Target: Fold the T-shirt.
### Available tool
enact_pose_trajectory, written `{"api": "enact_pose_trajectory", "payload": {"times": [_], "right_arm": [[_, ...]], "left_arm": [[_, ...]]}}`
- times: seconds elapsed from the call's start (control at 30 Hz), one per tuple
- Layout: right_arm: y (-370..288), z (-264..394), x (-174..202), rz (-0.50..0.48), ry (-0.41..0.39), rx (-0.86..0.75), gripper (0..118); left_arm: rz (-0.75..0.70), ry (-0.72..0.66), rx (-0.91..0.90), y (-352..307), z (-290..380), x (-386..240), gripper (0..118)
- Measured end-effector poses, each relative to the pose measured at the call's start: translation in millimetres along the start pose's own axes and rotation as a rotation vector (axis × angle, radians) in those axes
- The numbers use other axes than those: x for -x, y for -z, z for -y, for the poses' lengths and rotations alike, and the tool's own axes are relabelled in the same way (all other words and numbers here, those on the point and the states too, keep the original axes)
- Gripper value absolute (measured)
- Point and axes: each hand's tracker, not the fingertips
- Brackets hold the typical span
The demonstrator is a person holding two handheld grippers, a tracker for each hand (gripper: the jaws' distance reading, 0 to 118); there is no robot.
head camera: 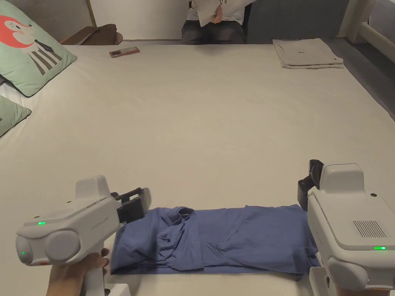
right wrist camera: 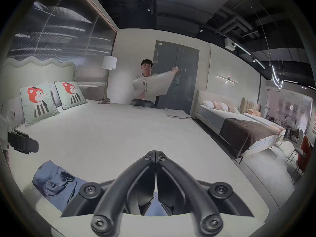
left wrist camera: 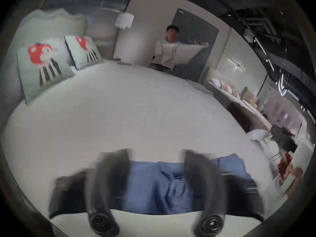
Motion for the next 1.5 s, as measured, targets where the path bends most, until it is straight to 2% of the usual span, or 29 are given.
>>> {"api": "enact_pose_trajectory", "payload": {"times": [0.07, 0.27, 0.33, 0.67, 0.83, 1.0, 1.2, 1.33, 1.47, 1.5], "right_arm": [[0, 0, 0, -0.004, 0.0, 0.001, 0], [-1, 1, 0, -0.003, 0.016, 0.002, 0], [-2, 1, -1, -0.004, 0.019, 0.005, 0], [-4, 3, -20, 0.032, 0.01, 0.012, 0], [-5, 6, -27, 0.053, 0.014, 0.018, 0], [-7, 6, -29, 0.06, 0.016, 0.02, 0], [-5, 3, -23, 0.047, 0.012, 0.02, 0], [-3, 2, -15, 0.027, 0.01, 0.016, 0], [0, 1, -6, 0.008, 0.012, 0.019, 0], [1, 1, -3, 0.003, 0.011, 0.02, 0]], "left_arm": [[-0.064, 0.028, 0.027, 3, 8, 2, 1], [-0.132, 0.17, 0.093, 26, 45, -6, 0], [-0.113, 0.189, 0.124, 35, 59, -14, 0], [0.013, 0.139, 0.231, 72, 89, -64, 0], [0.052, 0.22, 0.238, 82, 104, -103, 0], [0.048, 0.234, 0.246, 81, 103, -104, 0], [0.168, 0.038, 0.215, 45, 53, -67, 0], [0.25, -0.154, 0.255, 28, 16, -7, 0], [0.315, -0.292, 0.266, 19, 6, 52, 1], [0.349, -0.345, 0.26, 15, 6, 60, 4]]}}
